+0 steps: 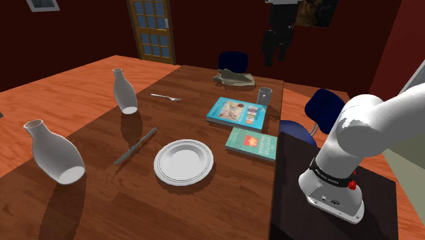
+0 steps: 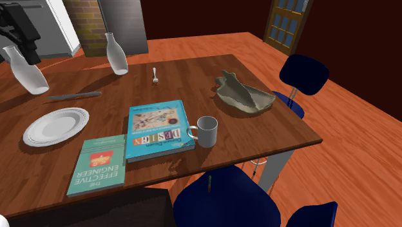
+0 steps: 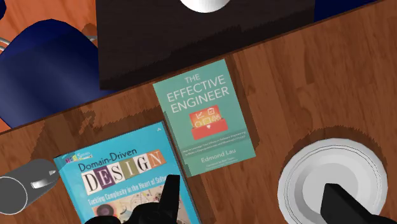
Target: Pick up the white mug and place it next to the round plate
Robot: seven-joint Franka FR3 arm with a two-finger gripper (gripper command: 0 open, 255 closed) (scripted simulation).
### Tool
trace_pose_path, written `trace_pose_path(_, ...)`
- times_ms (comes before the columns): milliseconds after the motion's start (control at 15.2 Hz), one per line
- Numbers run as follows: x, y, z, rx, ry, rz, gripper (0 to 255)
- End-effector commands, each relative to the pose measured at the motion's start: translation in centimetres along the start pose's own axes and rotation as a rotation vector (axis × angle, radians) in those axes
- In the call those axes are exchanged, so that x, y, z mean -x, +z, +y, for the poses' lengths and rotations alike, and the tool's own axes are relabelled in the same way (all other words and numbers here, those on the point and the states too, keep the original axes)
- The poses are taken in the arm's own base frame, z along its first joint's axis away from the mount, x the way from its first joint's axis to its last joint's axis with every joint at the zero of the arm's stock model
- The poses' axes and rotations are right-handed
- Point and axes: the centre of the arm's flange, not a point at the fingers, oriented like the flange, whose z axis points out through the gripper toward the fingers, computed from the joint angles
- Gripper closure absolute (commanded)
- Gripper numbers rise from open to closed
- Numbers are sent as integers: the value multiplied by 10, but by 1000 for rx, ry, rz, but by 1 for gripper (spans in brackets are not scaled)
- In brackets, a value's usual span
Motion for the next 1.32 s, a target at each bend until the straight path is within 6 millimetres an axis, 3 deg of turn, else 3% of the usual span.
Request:
trace_pose_path(0, 0, 0, 0, 0, 0, 0, 0)
trace_pose_path(1254, -92, 118, 202, -2, 2, 0, 0)
